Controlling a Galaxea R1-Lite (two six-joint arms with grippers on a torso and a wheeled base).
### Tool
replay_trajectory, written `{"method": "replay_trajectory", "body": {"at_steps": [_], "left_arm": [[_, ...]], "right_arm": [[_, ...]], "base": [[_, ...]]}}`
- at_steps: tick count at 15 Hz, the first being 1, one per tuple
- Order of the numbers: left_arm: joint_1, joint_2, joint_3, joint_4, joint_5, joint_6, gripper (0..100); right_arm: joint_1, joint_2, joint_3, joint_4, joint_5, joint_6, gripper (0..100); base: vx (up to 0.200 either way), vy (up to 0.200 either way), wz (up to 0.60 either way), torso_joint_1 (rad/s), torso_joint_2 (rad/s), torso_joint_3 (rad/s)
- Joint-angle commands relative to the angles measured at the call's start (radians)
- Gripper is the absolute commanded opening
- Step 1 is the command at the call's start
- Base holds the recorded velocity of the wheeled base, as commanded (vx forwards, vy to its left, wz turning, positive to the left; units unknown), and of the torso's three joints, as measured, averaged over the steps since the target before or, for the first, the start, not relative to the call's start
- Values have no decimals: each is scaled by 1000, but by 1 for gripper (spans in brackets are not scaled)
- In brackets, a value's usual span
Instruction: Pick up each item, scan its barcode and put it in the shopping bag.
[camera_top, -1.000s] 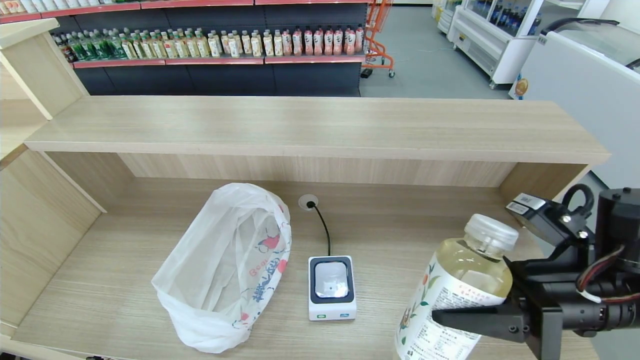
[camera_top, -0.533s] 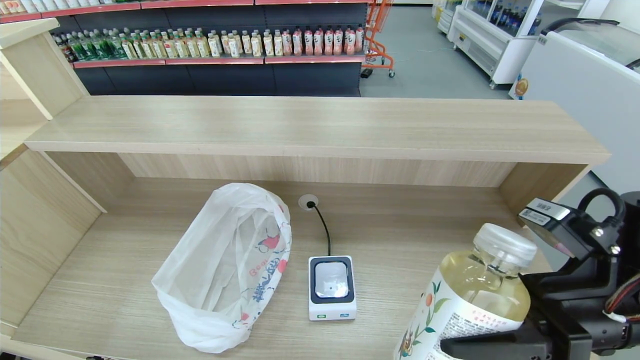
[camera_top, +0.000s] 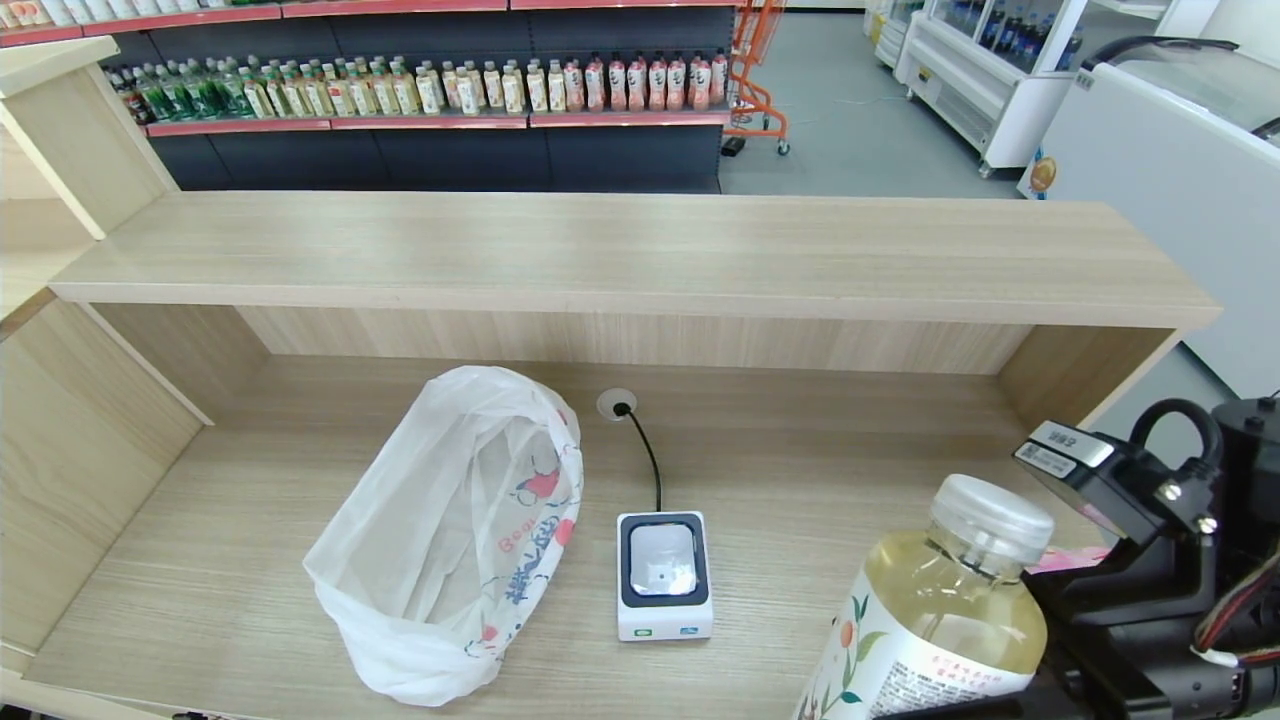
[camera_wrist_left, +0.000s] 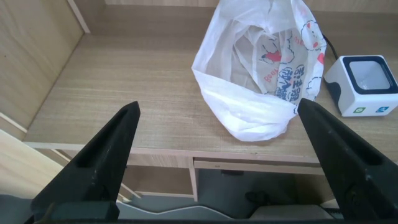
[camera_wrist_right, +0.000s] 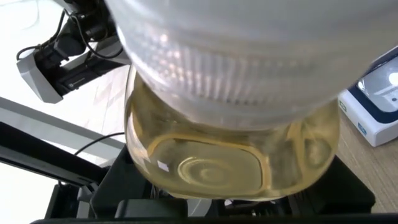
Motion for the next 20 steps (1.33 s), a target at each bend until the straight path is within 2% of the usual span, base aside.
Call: {"method": "replay_trajectory", "body": {"at_steps": [1,20], "left_arm": [[0,0,0,0,0,0,100],[0,0,0,0,0,0,100]], "right_arm": [[8,11,1,-1,2,0,0],[19,28,3,-10,-17,-42,0]], "base": [[0,0,0,0,0,0],[0,0,0,0,0,0]]}}
